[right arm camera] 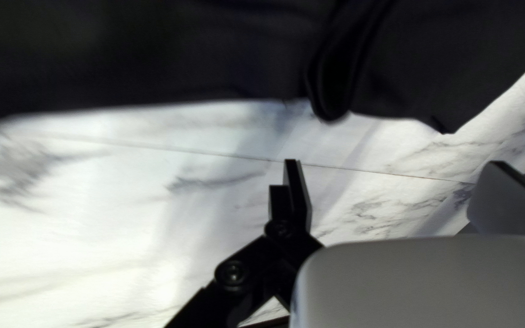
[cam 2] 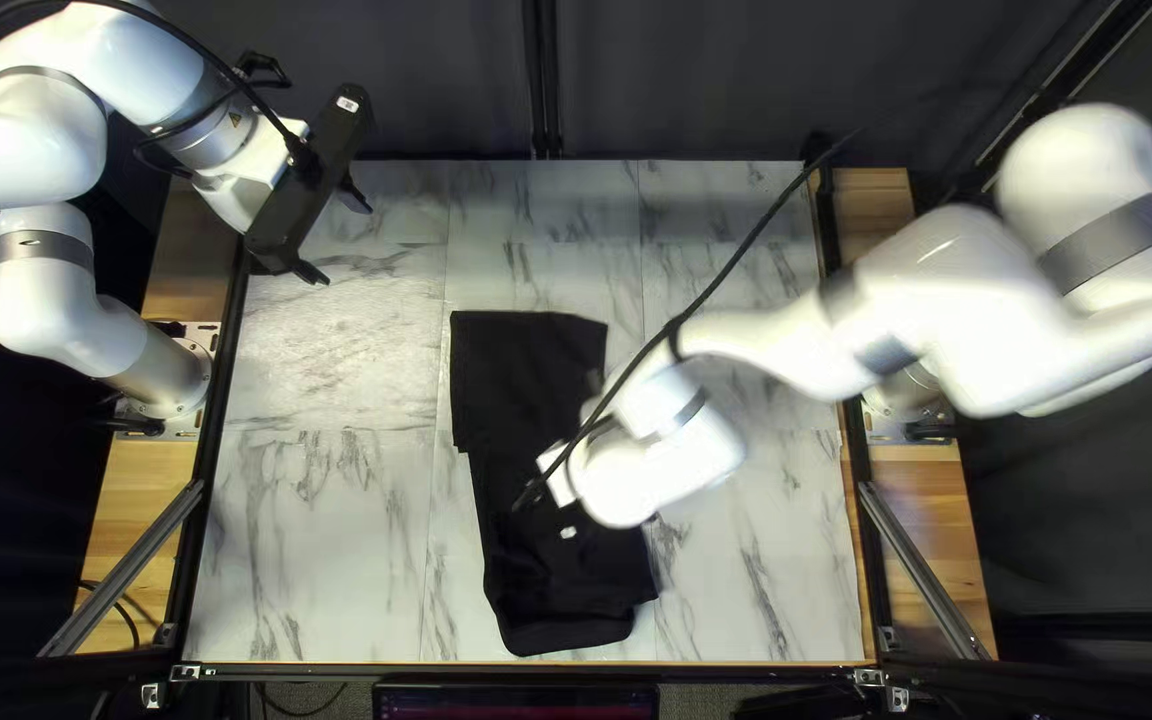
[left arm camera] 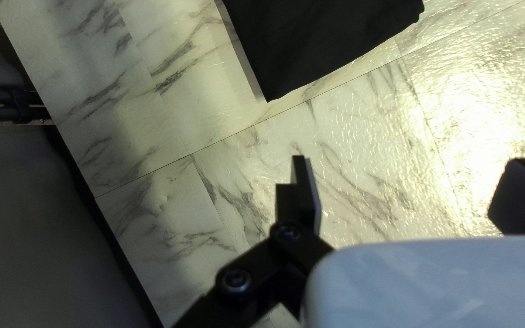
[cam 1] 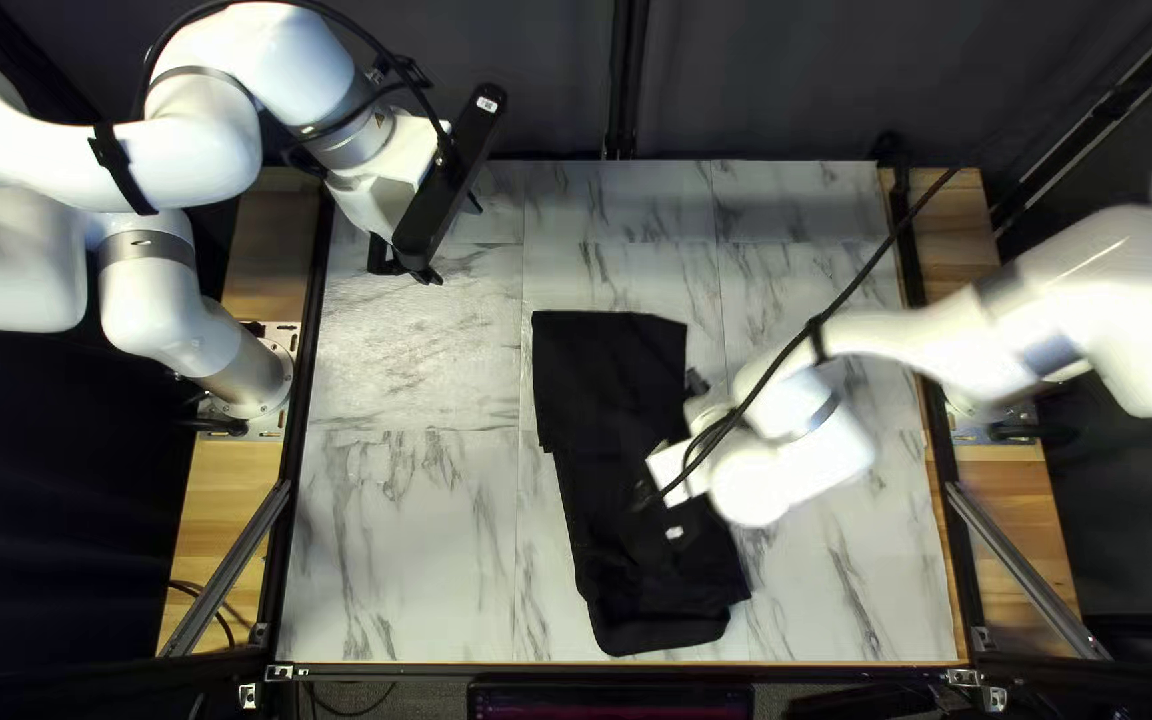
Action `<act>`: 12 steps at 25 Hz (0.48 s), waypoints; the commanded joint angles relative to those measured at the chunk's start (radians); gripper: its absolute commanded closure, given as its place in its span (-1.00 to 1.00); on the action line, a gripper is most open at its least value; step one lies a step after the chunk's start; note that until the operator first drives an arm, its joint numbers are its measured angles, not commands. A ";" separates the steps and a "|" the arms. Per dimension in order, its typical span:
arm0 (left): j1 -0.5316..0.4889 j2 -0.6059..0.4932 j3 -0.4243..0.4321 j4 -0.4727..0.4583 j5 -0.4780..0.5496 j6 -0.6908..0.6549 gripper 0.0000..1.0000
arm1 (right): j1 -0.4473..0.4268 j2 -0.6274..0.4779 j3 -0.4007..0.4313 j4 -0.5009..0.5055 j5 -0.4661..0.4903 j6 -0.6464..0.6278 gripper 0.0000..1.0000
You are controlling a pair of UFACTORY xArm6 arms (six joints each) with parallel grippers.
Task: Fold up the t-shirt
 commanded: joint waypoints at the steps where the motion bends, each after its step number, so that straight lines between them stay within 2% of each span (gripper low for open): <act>1: 0.000 0.000 0.000 0.000 0.000 0.000 -1.00 | -0.132 -0.013 0.040 -0.043 -0.105 -0.120 -1.00; 3: 0.000 0.000 0.000 0.000 0.000 0.000 -1.00 | -0.188 0.017 0.037 -0.069 -0.157 -0.162 -1.00; 7: 0.000 0.000 0.000 0.000 0.000 0.000 -1.00 | -0.224 0.064 0.032 -0.131 -0.224 -0.164 -1.00; 12: 0.000 0.000 0.000 0.000 0.000 0.000 -1.00 | -0.224 0.069 0.030 -0.138 -0.228 -0.163 -1.00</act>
